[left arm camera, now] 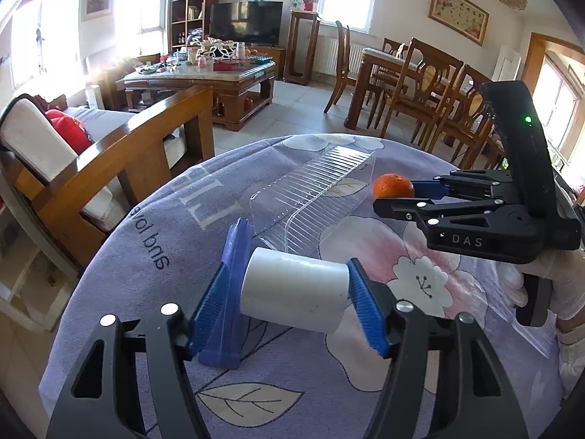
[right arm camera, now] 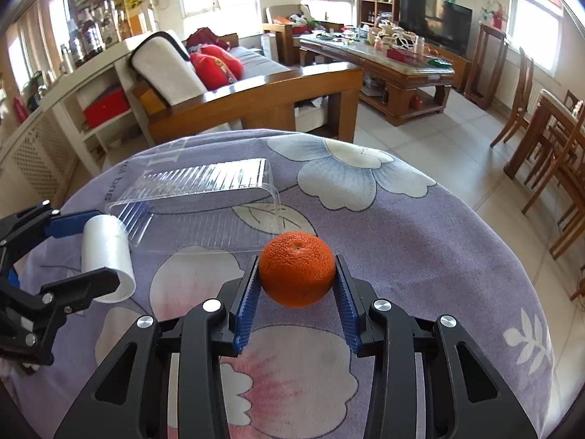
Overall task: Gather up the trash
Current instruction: 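Grasp the white paper cup with the left gripper while the right gripper grasps the orange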
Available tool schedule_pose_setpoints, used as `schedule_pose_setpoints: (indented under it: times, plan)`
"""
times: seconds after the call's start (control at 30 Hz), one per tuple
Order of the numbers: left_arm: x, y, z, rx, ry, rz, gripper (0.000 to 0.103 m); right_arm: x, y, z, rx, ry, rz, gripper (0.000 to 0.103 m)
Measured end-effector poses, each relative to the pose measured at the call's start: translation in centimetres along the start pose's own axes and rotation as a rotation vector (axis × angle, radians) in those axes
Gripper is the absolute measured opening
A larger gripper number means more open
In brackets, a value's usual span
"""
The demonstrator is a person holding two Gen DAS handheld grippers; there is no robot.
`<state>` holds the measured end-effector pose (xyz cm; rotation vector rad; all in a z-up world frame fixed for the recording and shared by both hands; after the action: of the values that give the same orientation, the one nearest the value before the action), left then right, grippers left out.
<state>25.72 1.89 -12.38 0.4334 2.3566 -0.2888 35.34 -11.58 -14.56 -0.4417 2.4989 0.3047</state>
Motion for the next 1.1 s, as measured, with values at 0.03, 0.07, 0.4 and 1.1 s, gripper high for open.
schedule_pose_setpoints:
  times: [0.03, 0.07, 0.4, 1.1]
  plan:
    - [0.0, 0.1, 0.1, 0.006, 0.002, -0.003, 0.055, 0.1, 0.0, -0.1, -0.005, 0.0, 0.006, 0.038]
    - [0.0, 0.1, 0.1, 0.01, 0.001, -0.007, 0.052, 0.2, 0.0, -0.2, -0.012, 0.002, 0.012, 0.038]
    - [-0.1, 0.8, -0.9, 0.036, -0.035, -0.047, 0.051, 1.4, 0.5, -3.8, -0.045, -0.014, 0.026, 0.037]
    - [1.7, -14.0, -10.1, 0.178, -0.175, 0.085, 0.052, 10.8, -1.1, -22.2, -0.116, -0.289, 0.253, 0.037]
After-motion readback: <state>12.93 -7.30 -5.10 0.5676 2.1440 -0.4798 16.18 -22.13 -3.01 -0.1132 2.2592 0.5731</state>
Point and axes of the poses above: each gripper's, at about its wrist camera, not at the fingertips, and z roughly the way its jaws point, y to its left, x to its underside, the point moved 9 cm from there along z, roughly the way its jaws point, and after that the axes turned 2 degrees about -x, right-handed, at the moved point
